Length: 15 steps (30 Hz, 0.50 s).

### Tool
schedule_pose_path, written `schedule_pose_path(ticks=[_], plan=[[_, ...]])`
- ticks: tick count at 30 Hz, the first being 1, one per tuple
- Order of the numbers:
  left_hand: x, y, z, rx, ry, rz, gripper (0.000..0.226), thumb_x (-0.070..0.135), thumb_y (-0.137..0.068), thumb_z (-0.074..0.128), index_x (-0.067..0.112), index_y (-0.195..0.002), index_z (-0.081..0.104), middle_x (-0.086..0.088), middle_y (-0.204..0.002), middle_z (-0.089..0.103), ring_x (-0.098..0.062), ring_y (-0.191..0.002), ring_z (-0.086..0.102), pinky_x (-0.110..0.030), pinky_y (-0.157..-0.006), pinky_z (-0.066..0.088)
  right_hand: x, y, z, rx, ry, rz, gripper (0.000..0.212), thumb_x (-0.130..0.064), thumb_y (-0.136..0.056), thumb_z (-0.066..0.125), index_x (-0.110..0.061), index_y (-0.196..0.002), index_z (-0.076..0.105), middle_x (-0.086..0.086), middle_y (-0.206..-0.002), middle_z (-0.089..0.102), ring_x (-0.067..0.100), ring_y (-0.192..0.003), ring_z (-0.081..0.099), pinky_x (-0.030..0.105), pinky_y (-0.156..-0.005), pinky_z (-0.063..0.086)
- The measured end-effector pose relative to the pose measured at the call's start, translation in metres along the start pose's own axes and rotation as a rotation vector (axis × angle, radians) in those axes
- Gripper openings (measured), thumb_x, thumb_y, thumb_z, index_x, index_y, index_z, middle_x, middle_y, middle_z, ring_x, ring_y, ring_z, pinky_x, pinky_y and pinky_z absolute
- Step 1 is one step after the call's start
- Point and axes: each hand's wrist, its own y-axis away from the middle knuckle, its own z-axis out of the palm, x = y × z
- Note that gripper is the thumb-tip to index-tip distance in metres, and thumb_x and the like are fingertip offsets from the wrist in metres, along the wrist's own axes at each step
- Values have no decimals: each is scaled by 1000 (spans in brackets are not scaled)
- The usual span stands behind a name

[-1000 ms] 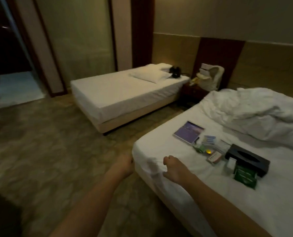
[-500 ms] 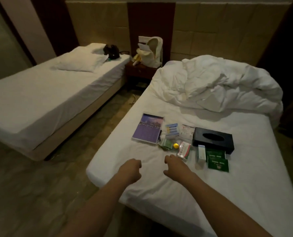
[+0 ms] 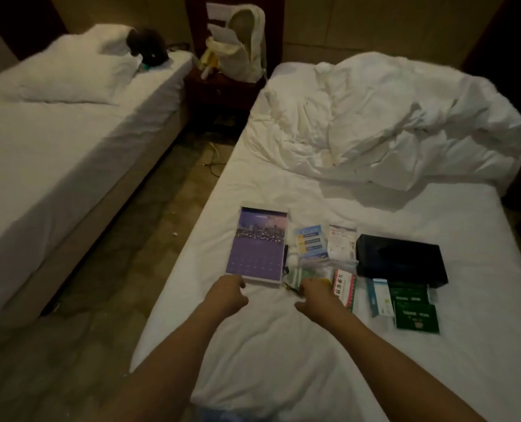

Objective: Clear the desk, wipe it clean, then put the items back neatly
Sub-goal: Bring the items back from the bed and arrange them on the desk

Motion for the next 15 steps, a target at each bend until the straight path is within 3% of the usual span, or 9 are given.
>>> schedule_pose_path(ticks=[6,10,13,15], plan=[[-16,-105,-11,-56,152,-64,37,21,-84,65,6,-117,59,-13,-117,62,-27,-107,57,-27,-83,43,-7,-78,8,15,-157,210,31,-25,-88,61,-8,-114,55,10,-116,59,24,-104,57,25,-78,43],[-33,-162,-4,-73,268,-187,54,27,-84,68,3,-128,51,-18,-126,56,-33,-114,55,-32,-90,43,-2,-132,12,86,-284,321,30,-16,-88,64,-1,-114,58,14,-113,62,26,-102,59,25,-69,39],[-46,-204,6,-64,308,-252,58,28,-81,70,1,-128,48,-23,-126,53,-37,-113,54,-38,-94,46,9,-166,24,93,-296,389,29,-17,-90,63,0,-112,57,16,-112,62,24,-96,58,27,-71,40],[-48,-230,15,-47,353,-293,64,28,-81,72,0,-130,44,-25,-128,49,-39,-115,52,-41,-95,45,18,-186,36,144,-286,439,36,-22,-90,63,-2,-118,53,16,-118,56,25,-103,54,30,-80,42]])
